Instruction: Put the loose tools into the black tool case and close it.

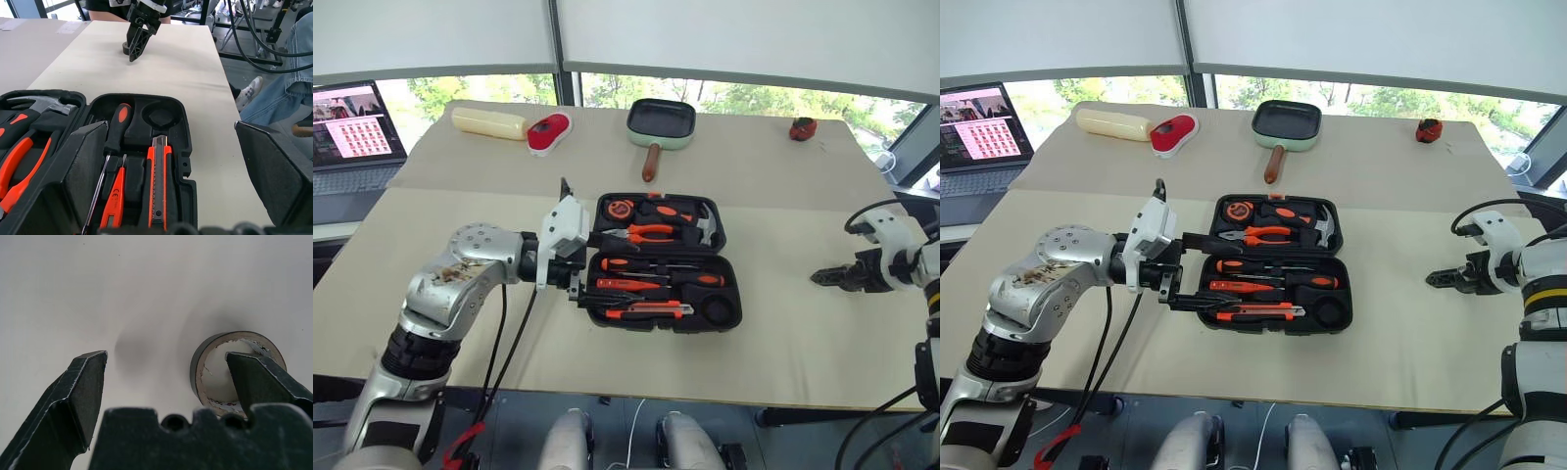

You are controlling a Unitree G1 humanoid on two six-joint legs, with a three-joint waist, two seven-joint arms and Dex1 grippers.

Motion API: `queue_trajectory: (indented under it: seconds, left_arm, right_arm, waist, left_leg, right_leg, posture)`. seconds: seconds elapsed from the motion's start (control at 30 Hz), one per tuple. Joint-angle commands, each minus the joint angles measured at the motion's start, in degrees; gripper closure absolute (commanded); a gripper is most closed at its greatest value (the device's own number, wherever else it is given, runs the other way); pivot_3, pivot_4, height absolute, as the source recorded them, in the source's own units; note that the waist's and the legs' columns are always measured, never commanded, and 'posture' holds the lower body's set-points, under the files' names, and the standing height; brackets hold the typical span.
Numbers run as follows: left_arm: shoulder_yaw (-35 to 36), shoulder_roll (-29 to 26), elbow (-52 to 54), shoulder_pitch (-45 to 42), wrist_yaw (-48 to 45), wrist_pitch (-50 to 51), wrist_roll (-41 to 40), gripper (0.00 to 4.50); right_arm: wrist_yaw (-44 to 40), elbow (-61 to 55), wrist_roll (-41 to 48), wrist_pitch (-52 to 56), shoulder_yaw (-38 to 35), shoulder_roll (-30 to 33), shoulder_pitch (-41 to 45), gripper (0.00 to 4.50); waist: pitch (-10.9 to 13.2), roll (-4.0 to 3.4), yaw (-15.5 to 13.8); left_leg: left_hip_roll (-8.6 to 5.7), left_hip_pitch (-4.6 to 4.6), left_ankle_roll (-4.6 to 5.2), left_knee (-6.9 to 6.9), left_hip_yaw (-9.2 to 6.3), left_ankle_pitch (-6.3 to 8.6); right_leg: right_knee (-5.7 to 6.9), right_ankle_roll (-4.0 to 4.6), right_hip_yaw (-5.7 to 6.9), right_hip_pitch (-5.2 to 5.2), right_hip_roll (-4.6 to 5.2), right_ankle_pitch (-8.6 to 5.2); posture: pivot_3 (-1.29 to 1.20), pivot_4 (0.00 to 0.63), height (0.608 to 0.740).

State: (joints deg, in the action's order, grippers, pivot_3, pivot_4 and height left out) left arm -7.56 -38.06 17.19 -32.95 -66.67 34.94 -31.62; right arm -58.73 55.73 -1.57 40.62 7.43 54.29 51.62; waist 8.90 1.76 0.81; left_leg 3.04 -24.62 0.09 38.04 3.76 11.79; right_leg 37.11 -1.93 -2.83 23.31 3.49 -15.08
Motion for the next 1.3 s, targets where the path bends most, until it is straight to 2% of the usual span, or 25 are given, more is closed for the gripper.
queue_trajectory:
  seconds: [0.03, 0.07, 0.37, 0.43, 0.6, 0.7, 0.8, 0.93, 1.0, 1.13, 1.3]
  left_arm:
    - [1.5, -0.4, 2.1, -0.6, 0.3, -1.3, -0.5, 0.00]
    - [1.5, -0.5, 2.0, -0.8, 0.3, -1.3, -0.5, 0.00]
    - [1.6, -0.6, 1.9, -1.1, 0.5, -1.2, -0.5, 0.00]
    - [1.6, -0.7, 1.9, -0.9, 0.5, -1.2, -0.5, 0.00]
    - [1.6, -1.0, 2.0, -0.4, 0.4, -1.3, -0.5, 0.00]
    - [1.1, -1.5, 1.1, 0.7, -0.6, -1.6, -0.2, 0.00]
    - [-0.7, -2.7, -0.3, 2.2, -2.7, -3.9, 1.9, 0.00]
    - [-2.1, -3.6, -1.2, 3.8, -5.6, -6.4, 3.0, 0.00]
    - [-1.9, -3.5, -1.8, 3.5, -6.4, -6.5, 2.5, 0.00]
    - [-1.5, -3.9, -2.7, 3.9, -7.2, -7.9, 3.1, 0.00]
    - [1.5, -6.8, -2.7, 5.7, -7.4, -7.1, 1.9, 0.00]
  right_arm:
    - [0.7, -0.1, -0.7, 0.5, -0.8, 0.3, 1.3, 0.52]
    - [0.8, 0.1, -1.0, 0.2, -0.5, 0.3, 1.3, 0.76]
    - [1.9, 2.6, -2.2, -1.6, 0.0, -0.3, 1.3, 3.90]
    - [1.5, 2.7, -2.4, -2.5, -0.2, -0.1, 1.2, 4.42]
    - [-1.2, -0.7, -2.2, -6.4, -0.6, 1.5, -0.3, 4.42]
    - [-11.9, -21.4, 4.2, -8.2, -3.0, 4.9, -7.5, 4.42]
    - [-18.3, -43.9, 11.1, -1.8, -4.6, 8.0, -14.6, 4.42]
    - [-18.0, -66.9, 18.5, 8.6, -5.5, 9.0, -21.1, 4.42]
    - [-16.2, -74.4, 19.4, 11.2, -3.6, 8.4, -22.4, 4.42]
    - [-12.0, -80.6, 17.0, 9.9, 2.7, 5.6, -22.9, 4.42]
    - [-8.6, -78.5, 14.6, 10.6, 11.1, -1.1, -16.6, 4.42]
  waist:
    - [0.0, 0.00, 0.0]
    - [0.0, 0.00, 0.0]
    - [0.0, 0.00, 0.0]
    - [0.0, 0.00, 0.0]
    - [0.0, -0.01, 0.0]
    - [0.1, -0.17, -0.2]
    - [0.3, -0.51, 0.0]
    - [0.3, -0.56, 0.0]
    - [0.3, -0.54, -0.1]
    - [0.4, -0.48, -0.4]
    - [0.4, -0.43, 0.1]
  left_leg:
    - [0.00, 0.00, 0.00, 0.00, 0.00, 0.00]
    - [0.00, 0.00, 0.00, 0.00, 0.00, 0.00]
    - [0.00, 0.00, 0.00, 0.00, 0.00, 0.00]
    - [-0.01, 0.00, 0.00, 0.00, -0.01, 0.00]
    - [-0.01, 0.01, 0.00, 0.00, -0.01, 0.00]
    - [0.00, -0.01, 0.00, 0.00, -0.02, 0.00]
    - [0.00, -0.02, 0.00, -0.01, -0.05, 0.00]
    - [0.05, 0.06, -0.01, -0.04, -0.12, 0.00]
    - [0.04, 0.10, -0.01, -0.04, -0.13, 0.00]
    - [0.00, 0.04, -0.02, 0.00, -0.12, -0.01]
    - [0.00, -0.02, -0.02, 0.04, -0.12, -0.01]
  right_leg:
    - [0.00, 0.00, 0.00, 0.00, 0.00, 0.00]
    - [0.00, 0.00, 0.00, 0.00, 0.00, 0.00]
    - [0.00, 0.00, 0.01, 0.00, 0.00, 0.00]
    - [0.00, 0.00, 0.01, 0.00, 0.00, 0.00]
    - [0.00, 0.00, 0.01, 0.00, 0.00, 0.00]
    - [0.00, -0.01, 0.02, 0.00, 0.00, 0.00]
    - [0.03, -0.03, 0.03, 0.00, 0.00, 0.00]
    - [0.09, -0.02, 0.08, 0.00, -0.07, 0.00]
    - [0.09, -0.01, 0.09, -0.06, -0.05, 0.00]
    - [0.05, -0.02, 0.09, -0.05, 0.00, 0.00]
    - [0.09, -0.01, 0.09, 0.04, -0.01, 0.00]
  posture:
    - [0.00, 0.150, 0.740]
    - [0.00, 0.150, 0.740]
    - [0.00, 0.150, 0.740]
    - [0.00, 0.150, 0.740]
    - [0.00, 0.150, 0.740]
    - [0.00, 0.150, 0.740]
    - [0.00, 0.150, 0.740]
    - [0.00, 0.150, 0.740]
    - [0.00, 0.150, 0.740]
    - [0.00, 0.150, 0.740]
    - [0.00, 0.150, 0.740]
